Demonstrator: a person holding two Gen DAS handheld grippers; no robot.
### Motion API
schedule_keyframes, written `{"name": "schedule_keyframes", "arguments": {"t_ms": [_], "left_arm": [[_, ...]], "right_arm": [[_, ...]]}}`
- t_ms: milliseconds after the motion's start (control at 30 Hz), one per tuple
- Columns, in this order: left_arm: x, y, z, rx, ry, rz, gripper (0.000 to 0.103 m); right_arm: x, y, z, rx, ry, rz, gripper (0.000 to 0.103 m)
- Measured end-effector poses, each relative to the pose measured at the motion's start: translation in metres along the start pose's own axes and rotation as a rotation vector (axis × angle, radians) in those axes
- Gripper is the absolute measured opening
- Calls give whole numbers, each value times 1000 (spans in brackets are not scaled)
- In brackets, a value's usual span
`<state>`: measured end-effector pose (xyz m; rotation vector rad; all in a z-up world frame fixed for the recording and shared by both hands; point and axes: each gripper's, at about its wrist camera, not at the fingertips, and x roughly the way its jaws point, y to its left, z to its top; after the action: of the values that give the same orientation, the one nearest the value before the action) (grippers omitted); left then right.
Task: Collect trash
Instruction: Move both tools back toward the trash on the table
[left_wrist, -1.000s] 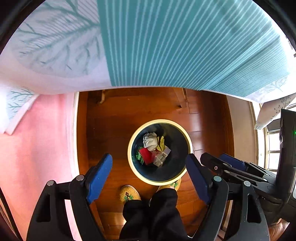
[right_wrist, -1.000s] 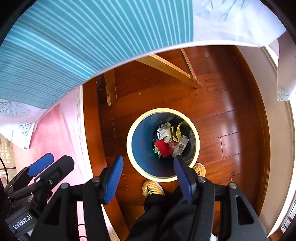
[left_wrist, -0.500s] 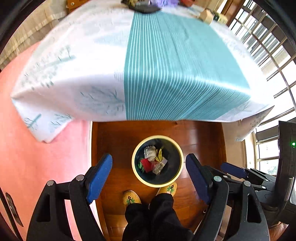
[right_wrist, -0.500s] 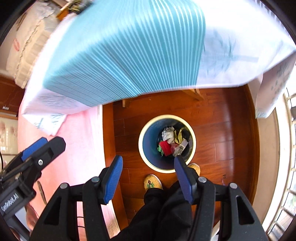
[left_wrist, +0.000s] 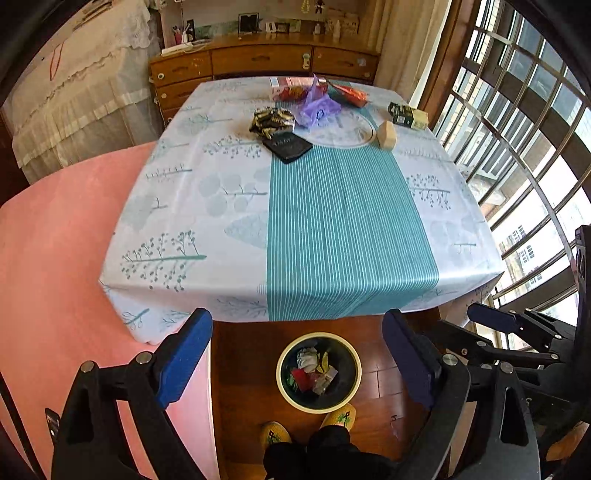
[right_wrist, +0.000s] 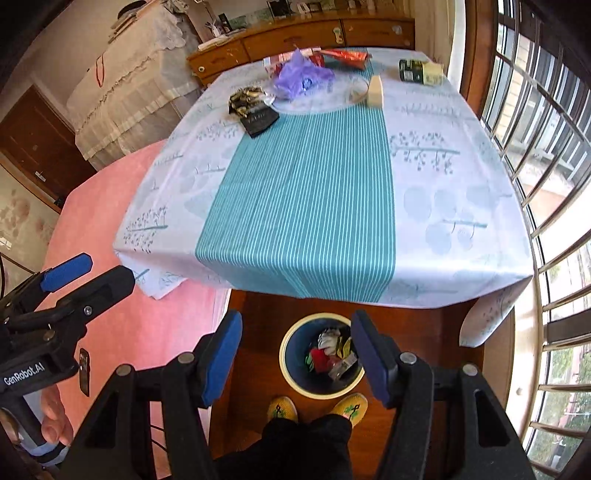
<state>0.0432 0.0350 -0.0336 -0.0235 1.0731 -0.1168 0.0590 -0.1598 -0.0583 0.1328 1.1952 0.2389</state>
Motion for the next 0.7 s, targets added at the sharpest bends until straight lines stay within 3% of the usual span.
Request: {"name": "schedule_keyframes", "arguments": {"t_ms": [267,467,700], "left_arm": [[-35,-3,36,-36,-114,59,94],[-45,-5,58,-67,-161,89,95],[-30,-2,79,-56,-151,94,95]], "right_arm": [[-30,-9,48,-63,-121,29,62],[-36,-16,74,-89,-157,44,63],[-23,-18,96,-90,-156,44,70]]}}
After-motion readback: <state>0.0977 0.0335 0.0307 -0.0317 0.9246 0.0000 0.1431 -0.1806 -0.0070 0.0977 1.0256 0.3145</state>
